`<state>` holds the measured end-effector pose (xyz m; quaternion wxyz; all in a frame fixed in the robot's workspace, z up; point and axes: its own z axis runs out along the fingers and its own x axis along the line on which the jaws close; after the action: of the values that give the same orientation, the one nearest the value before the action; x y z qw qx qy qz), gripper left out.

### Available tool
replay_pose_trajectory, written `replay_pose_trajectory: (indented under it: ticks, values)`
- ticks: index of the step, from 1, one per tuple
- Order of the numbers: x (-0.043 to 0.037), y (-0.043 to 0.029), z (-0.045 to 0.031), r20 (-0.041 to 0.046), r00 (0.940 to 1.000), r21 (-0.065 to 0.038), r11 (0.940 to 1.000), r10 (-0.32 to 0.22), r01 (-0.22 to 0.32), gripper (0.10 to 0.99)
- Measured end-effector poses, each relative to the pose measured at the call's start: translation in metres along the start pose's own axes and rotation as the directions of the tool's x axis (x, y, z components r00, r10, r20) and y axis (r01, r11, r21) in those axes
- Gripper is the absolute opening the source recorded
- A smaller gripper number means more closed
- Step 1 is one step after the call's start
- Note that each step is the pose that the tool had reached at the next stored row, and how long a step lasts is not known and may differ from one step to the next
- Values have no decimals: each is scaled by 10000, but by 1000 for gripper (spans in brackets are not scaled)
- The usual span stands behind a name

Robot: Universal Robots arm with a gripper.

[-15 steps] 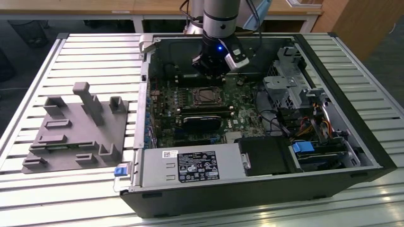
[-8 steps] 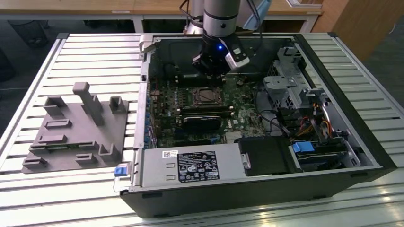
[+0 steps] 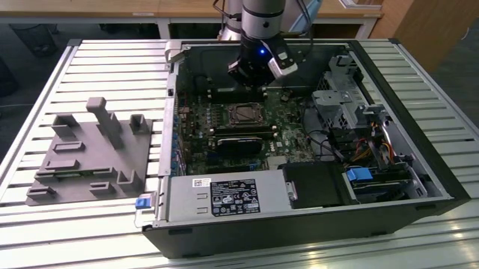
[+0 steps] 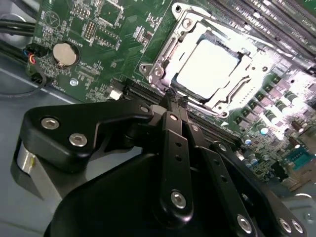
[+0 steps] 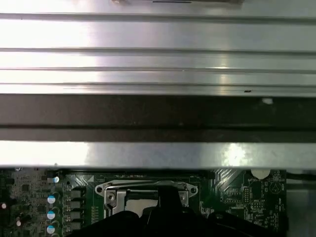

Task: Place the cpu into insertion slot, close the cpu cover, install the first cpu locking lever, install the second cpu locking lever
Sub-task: 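Install the second cpu locking lever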

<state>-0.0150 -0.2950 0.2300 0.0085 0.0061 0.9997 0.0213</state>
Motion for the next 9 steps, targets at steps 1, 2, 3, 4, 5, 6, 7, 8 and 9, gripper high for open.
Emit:
replay_pose_trajectory:
  ticks: [1,2,3,4,5,6,7,8,9]
  values:
    - [0,-20,-1,0,10000,0,10000,1,-1,106]
    - [0,-41,-2,0,10000,0,10000,1,-1,106]
    - [-1,-62,-3,0,10000,-1,10000,0,0,106]
    - [-1,-84,-4,0,10000,0,10000,0,0,106]
    - [-1,-108,-5,0,10000,1,10000,0,0,106]
    - [-2,-132,-6,0,10000,0,10000,-1,1,106]
    - [-2,-157,-7,0,10000,-1,10000,-1,1,106]
    - [-2,-181,-8,0,10000,1,10000,0,0,106]
    - [-2,-199,-9,0,10000,0,10000,0,0,106]
